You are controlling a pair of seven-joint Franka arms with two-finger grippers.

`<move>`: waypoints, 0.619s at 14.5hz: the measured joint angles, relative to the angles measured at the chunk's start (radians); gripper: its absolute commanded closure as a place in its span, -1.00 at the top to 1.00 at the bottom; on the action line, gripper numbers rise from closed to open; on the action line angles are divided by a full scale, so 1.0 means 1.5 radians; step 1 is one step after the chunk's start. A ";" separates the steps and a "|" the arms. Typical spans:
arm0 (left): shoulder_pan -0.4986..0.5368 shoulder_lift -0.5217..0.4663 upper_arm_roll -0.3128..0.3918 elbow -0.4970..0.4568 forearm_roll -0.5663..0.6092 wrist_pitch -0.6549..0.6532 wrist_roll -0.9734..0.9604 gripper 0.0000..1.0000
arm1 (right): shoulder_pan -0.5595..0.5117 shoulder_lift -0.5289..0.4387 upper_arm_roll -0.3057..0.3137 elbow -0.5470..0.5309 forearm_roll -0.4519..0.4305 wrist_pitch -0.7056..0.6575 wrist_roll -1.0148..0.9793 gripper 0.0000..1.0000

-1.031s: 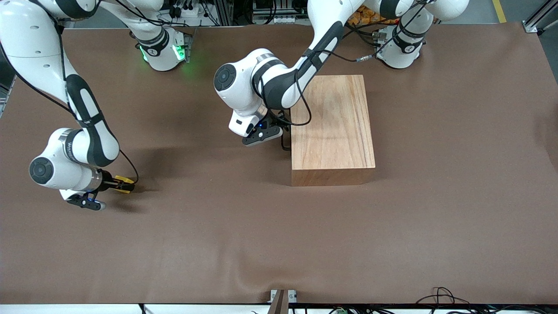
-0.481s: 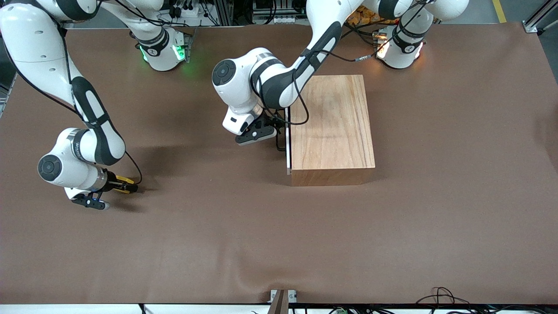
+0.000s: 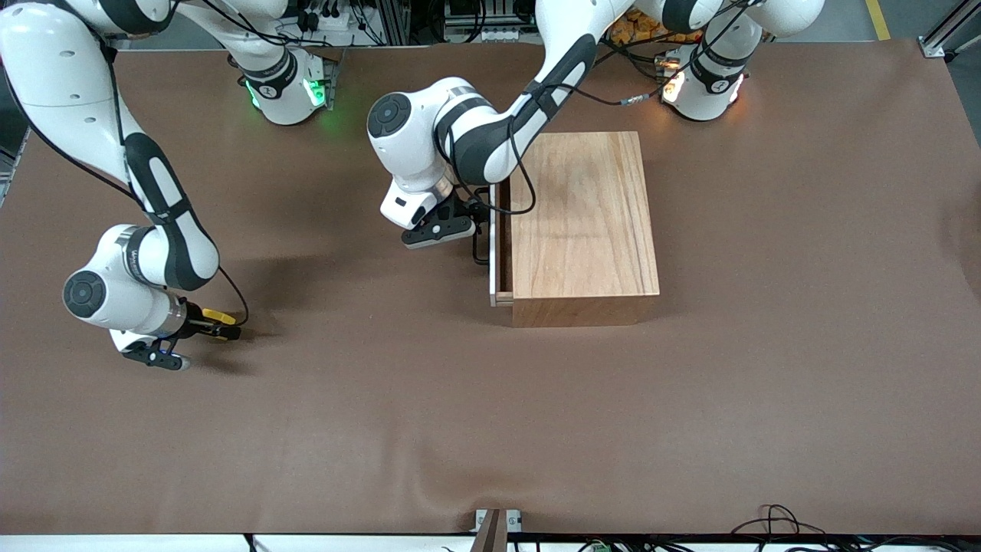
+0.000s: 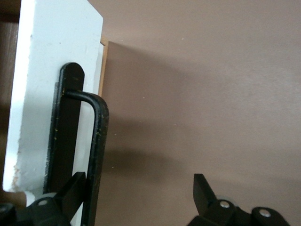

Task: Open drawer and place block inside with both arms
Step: 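Pull the drawer open with the left gripper while the right gripper grasps the cube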

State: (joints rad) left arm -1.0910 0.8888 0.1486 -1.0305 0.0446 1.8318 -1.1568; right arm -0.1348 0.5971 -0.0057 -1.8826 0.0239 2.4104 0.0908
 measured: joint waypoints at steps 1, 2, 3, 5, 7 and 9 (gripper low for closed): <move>-0.002 0.000 0.000 0.000 0.000 0.008 -0.005 1.00 | -0.002 -0.013 -0.001 0.004 0.000 -0.020 0.000 1.00; -0.003 0.000 0.000 0.000 0.000 0.013 -0.009 1.00 | -0.004 -0.024 -0.002 0.006 0.000 -0.034 0.000 1.00; -0.004 0.000 0.000 0.000 0.000 0.016 -0.012 1.00 | -0.005 -0.030 -0.002 0.006 0.000 -0.041 0.000 1.00; -0.006 0.000 -0.002 0.003 -0.001 0.025 -0.018 1.00 | -0.005 -0.030 -0.002 0.004 0.000 -0.044 0.000 1.00; -0.008 0.000 -0.006 0.009 -0.002 0.034 -0.023 1.00 | -0.004 -0.028 -0.001 0.002 0.000 -0.044 0.000 1.00; -0.009 0.000 -0.009 0.018 -0.008 0.042 -0.029 1.00 | -0.004 -0.025 -0.001 0.001 0.000 -0.044 0.000 1.00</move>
State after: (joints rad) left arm -1.1045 0.8888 0.1344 -1.0038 0.0330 1.8954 -1.1998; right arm -0.1409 0.5595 -0.0070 -1.8804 0.0239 2.3450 0.0908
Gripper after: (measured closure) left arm 0.000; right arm 0.000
